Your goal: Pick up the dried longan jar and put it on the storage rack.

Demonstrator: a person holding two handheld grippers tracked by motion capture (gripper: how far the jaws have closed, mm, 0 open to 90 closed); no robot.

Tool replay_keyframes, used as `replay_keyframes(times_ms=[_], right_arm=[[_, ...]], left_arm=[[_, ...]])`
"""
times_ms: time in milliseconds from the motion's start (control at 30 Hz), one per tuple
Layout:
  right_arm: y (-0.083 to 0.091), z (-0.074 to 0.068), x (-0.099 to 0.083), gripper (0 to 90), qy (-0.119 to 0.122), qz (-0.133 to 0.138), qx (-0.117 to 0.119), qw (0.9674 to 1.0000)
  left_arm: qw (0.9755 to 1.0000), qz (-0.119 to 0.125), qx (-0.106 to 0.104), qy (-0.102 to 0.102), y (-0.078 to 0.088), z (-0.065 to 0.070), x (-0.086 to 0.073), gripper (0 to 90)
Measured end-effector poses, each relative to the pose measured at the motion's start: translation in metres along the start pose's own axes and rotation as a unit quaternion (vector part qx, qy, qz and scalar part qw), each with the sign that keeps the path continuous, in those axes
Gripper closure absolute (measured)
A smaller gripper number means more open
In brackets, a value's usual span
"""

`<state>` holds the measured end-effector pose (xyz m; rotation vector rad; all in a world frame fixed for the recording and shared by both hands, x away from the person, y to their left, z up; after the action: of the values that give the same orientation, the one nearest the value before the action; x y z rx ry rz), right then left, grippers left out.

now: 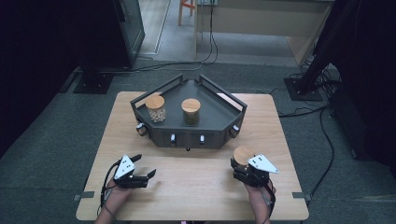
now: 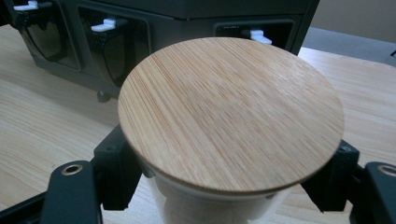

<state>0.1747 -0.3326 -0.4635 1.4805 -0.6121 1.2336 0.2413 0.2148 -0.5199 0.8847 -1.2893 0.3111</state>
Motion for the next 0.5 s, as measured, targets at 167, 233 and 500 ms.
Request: replay_keyframes(times_ms=[167,233,500], right_arm=[[0.000,0.006,0.004,25.5,-0.010,0.004,0.011,0.9999],[0.001,0.008,0.005,25.5,-0.015,0.007,0.011,0.9998],[0.001,0.008,0.014,25.5,-0.010,0.005,0.010,0.9999]], left_arm=[[1.0000,0.001,0.000,0.000,0.000,0.000,0.000,10.9],[1.0000,0.001,0.000,0.000,0.000,0.000,0.000,10.9],[1.0000,0.001,0.000,0.000,0.000,0.000,0.000,10.9]])
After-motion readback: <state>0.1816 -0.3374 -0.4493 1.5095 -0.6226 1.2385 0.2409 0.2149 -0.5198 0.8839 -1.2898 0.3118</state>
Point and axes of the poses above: each handheld gripper's, and its own axes: y roughly backward along the jaws, x roughly out of its top, z roughly to its right, the point moved 4 cm from there along -y, roughly forward along the jaws, and after that the axes turned 3 degrees about y, right-handed, at the moved point
